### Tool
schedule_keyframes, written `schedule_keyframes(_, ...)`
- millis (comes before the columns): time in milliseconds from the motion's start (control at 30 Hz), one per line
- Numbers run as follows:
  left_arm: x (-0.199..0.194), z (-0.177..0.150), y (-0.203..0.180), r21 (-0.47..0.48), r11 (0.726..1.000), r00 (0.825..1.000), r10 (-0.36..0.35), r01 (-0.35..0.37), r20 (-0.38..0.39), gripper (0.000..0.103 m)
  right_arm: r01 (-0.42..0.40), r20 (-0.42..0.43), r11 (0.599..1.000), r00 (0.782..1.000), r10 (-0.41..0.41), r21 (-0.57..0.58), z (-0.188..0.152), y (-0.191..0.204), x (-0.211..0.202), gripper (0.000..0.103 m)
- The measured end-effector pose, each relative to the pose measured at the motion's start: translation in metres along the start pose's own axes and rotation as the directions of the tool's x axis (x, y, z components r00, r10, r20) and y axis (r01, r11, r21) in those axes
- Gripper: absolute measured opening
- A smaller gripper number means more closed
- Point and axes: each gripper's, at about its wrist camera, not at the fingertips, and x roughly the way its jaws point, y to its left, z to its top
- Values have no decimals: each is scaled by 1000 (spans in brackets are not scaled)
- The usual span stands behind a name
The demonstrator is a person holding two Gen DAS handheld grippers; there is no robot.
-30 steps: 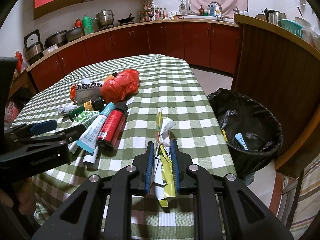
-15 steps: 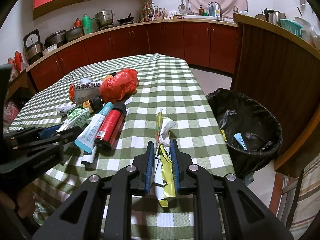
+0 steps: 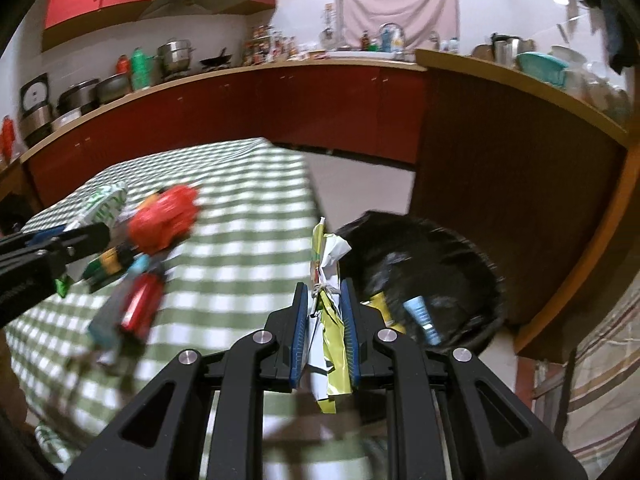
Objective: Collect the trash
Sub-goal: 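Carry both items over the black bin and open both tools to drop them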
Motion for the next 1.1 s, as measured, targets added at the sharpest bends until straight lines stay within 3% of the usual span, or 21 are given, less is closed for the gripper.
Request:
schedule_keyframes(233, 32, 20, -52, 53, 998, 999, -34, 34, -9, 30, 88, 29, 996, 996, -88, 32, 14, -42, 14, 18)
schedule_keyframes(433, 55, 29, -92, 105, 994, 999, -38, 40, -14, 30, 115, 33, 992, 993, -116, 50, 20, -68, 25, 18)
schedule_keyframes(1100, 126, 47, -153, 164, 986, 994, -19, 38, -112, 32, 89, 11, 992, 996, -90, 87, 23, -109, 68, 18)
